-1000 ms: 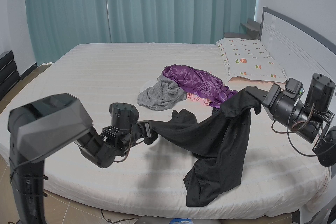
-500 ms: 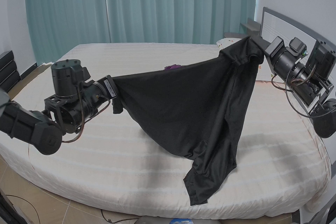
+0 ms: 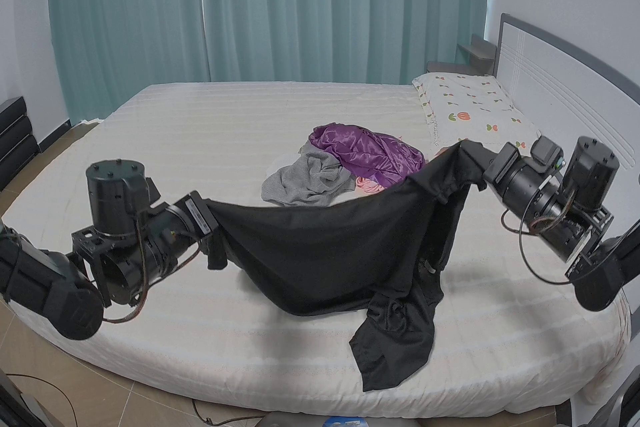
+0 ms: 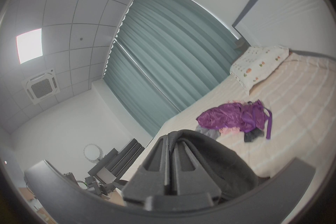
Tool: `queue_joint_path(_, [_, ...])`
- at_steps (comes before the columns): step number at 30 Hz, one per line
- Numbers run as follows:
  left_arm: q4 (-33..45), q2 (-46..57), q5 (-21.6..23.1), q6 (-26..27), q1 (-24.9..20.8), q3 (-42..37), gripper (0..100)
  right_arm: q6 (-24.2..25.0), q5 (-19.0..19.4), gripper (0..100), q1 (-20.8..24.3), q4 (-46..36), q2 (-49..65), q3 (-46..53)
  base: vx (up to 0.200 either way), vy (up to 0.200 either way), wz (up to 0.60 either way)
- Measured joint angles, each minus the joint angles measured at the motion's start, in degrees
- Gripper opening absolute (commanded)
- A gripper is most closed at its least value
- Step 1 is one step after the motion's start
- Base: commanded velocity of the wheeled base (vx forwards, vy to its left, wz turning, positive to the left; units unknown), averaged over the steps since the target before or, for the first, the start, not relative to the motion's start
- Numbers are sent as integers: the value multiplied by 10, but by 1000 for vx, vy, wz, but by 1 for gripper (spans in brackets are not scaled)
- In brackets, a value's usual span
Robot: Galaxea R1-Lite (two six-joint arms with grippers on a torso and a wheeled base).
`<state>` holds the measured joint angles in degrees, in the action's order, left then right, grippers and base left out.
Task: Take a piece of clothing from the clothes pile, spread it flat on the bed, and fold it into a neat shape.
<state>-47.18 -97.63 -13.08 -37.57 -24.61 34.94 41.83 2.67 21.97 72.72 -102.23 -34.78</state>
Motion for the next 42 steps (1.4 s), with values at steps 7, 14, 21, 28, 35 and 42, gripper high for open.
queue_joint_path(7, [-2, -34, 9, -45, -21, -46, 0, 30, -4, 0, 21, 35, -52, 62, 0, 0, 0])
queue_joint_path(14, [-52, -71, 18, -64, -28, -84, 0, 33, -6, 0, 30, 39, -69, 107, 0, 0, 0])
queue_joint_path(21, [-117, -84, 18, -64, -30, -139, 0, 33, -7, 0, 30, 57, -68, 132, 0, 0, 0])
queue_joint_path(28, [-121, -87, 19, -65, -27, -154, 0, 30, -27, 0, 26, 73, -59, 148, -171, 0, 0])
queue_joint_path(35, [-121, -84, 19, -65, -26, -160, 0, 30, -29, 0, 29, 74, -56, 152, -86, 0, 0])
queue_joint_path(42, [-122, -81, 21, -66, -27, -158, 0, 28, -29, 0, 24, 74, -51, 152, 0, 0, 0])
